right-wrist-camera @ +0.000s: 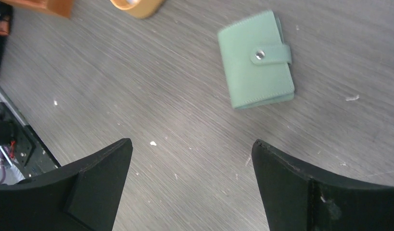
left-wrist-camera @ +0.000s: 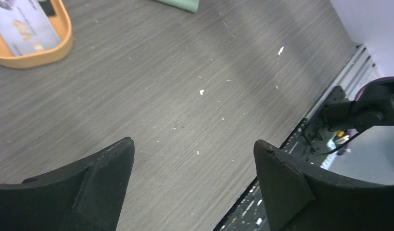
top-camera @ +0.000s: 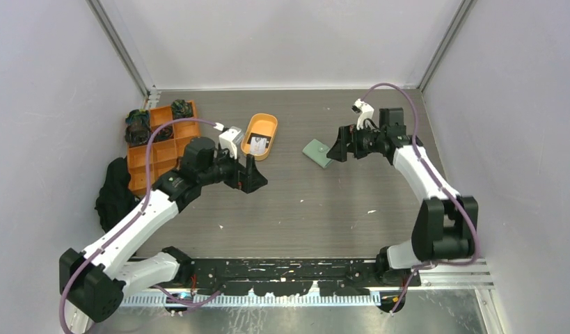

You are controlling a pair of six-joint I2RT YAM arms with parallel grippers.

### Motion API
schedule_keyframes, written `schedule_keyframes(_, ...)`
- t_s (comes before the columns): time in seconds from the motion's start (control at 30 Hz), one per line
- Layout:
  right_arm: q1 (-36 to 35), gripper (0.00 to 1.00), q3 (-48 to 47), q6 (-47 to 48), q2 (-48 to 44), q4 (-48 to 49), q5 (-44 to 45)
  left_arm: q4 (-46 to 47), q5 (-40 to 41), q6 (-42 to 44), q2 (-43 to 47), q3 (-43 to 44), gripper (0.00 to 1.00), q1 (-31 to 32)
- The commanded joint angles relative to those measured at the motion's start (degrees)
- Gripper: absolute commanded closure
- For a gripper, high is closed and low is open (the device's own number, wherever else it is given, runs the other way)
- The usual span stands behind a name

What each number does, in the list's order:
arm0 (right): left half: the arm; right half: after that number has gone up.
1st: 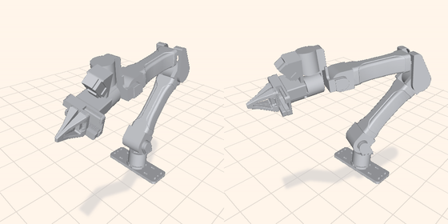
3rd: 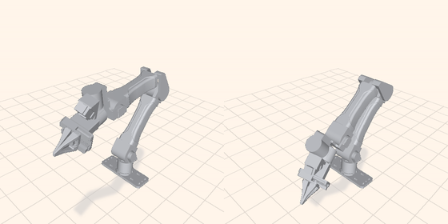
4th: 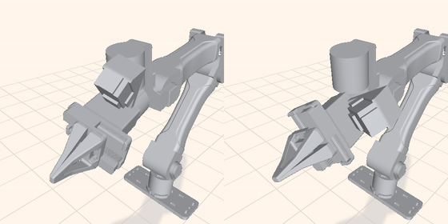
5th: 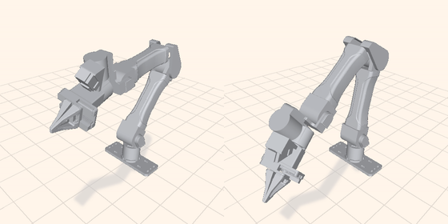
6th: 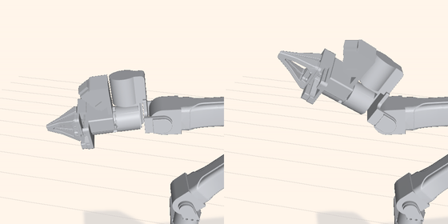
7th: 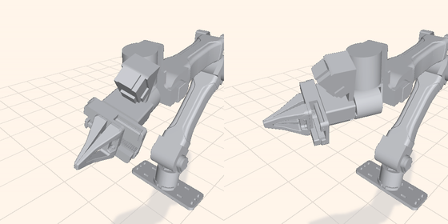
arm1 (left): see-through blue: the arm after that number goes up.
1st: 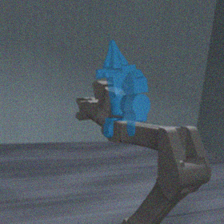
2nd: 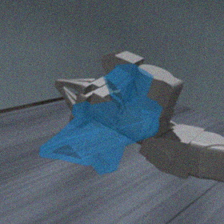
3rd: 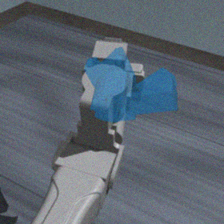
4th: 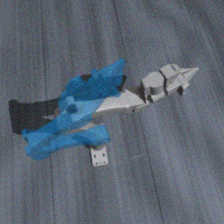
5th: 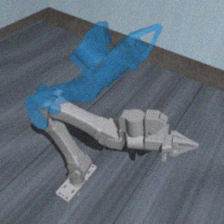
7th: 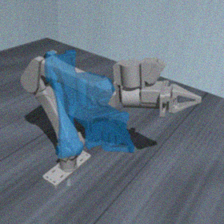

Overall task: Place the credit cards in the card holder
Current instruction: Open the card holder at the center of the board.

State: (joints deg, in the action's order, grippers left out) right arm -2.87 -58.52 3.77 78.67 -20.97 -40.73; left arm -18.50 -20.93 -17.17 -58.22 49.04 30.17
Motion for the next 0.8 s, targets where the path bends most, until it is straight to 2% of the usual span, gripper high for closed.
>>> schedule_keyframes(0.0, -1.12, 0.01, -7.65, 4.53, 8.73, -10.12, 4.65, 5.91, -5.09, -7.46, -3.71, 0.58, 0.07, -0.45)
schedule_keyframes(0.1, -5.06, 0.01, -10.1, 4.63, 13.05, -10.66, 14.48, 11.9, -4.74, -12.5, -6.4, -4.33, 0.08, -0.51)
schedule_keyframes(0.2, -8.71, 0.01, -12.55, 2.88, 17.17, -7.07, 25.88, 21.31, -4.73, -19.22, -8.89, -11.37, 0.15, -0.49)
schedule_keyframes(0.23, -9.22, 0.01, -14.26, 2.46, 19.35, -7.16, 26.76, 23.02, -5.23, -20.58, -9.54, -12.72, 0.18, -0.47)
schedule_keyframes(0.3, -9.34, 0.0, -18.23, 1.97, 24.77, -7.76, 27.2, 23.43, -5.89, -22.07, -10.42, -14.13, 0.2, -0.47)
schedule_keyframes(0.4, -9.3, 0.08, -25.14, 3.37, 31.84, -10.83, 27.74, 23.75, -5.97, -23.05, -9.33, -16.07, 0.22, -0.5)
schedule_keyframes(0.53, -9.34, 0.17, -30.8, 4.18, 37.3, -13.85, 26.58, 23.15, -3.98, -23.02, -5.12, -18.58, 0.22, -0.42)
schedule_keyframes(0.6, -9.3, 0.18, -32.83, 4.84, 39.4, -15.39, 26.49, 22.7, -3.29, -22.92, -3.28, -19.36, 0.22, -0.38)
schedule_keyframes(0.77, -9.39, 0.36, -33.79, 8.34, 41.39, -19.35, 20.52, 21.93, -3.4, -23.4, -0.42, -20.37, 0.22, -0.38)
